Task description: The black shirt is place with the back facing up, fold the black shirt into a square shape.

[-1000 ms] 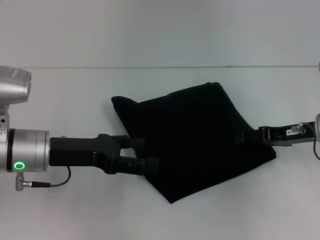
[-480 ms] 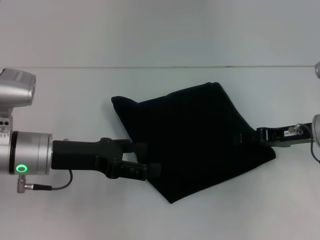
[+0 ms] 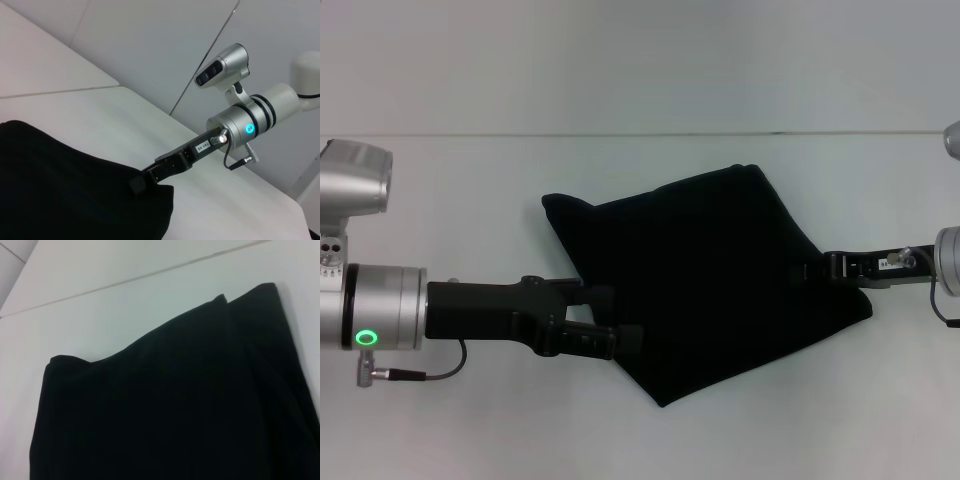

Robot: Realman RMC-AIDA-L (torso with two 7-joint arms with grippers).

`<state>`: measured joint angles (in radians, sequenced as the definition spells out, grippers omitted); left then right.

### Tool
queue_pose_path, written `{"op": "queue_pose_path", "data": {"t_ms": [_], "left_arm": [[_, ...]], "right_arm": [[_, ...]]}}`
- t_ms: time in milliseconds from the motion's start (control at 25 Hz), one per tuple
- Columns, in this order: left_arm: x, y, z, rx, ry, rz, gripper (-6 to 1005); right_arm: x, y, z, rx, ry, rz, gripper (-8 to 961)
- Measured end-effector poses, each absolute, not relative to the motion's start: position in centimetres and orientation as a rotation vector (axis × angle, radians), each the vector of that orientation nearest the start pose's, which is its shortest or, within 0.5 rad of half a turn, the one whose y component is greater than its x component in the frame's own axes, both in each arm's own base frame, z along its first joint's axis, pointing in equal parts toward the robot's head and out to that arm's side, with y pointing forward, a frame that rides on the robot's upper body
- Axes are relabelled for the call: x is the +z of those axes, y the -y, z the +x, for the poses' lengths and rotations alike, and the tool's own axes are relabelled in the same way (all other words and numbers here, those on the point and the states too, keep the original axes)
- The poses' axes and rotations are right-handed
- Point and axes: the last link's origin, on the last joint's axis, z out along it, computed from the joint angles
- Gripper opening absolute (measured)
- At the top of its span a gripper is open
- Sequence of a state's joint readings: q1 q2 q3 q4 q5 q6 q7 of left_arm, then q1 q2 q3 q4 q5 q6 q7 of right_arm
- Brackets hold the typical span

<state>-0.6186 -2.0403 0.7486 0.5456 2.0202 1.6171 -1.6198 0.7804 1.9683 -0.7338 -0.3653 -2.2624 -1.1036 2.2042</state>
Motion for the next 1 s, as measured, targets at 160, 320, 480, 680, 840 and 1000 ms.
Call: {"op": "queue_pose_path", "data": {"t_ms": [160,320,480,680,840,1000], "left_arm": [[-1.4,-33.2,-24.2,-0.732,0.954,-2.862,951],[-1.5,-33.1,-24.3,-0.733,0.959,-2.86,951],[-1.5,-33.1,-24.3,-0.733,0.972,-2.857,951],[-1.3,-33.2,-24.3,-0.739,0.981,-2.848,952],[-1.1,-33.2,-24.5,-0.737,0.992,-2.841,952],[-1.0,-33.2,-24.6,-0.735,0.994,-2.837,952]], "right_arm": [[-1.8,-40.1,27.9,0.31,-1.606,-2.266,214],[-2.0,-40.3,27.7,0.323,-1.562,-2.281,128],[-1.7,-40.7,27.0,0.386,-1.489,-2.311,65],[-0.6,-41.3,25.5,0.477,-1.389,-2.367,50],[0.3,-41.5,24.0,0.526,-1.317,-2.426,50],[1.1,-41.7,22.8,0.564,-1.257,-2.469,51]]}}
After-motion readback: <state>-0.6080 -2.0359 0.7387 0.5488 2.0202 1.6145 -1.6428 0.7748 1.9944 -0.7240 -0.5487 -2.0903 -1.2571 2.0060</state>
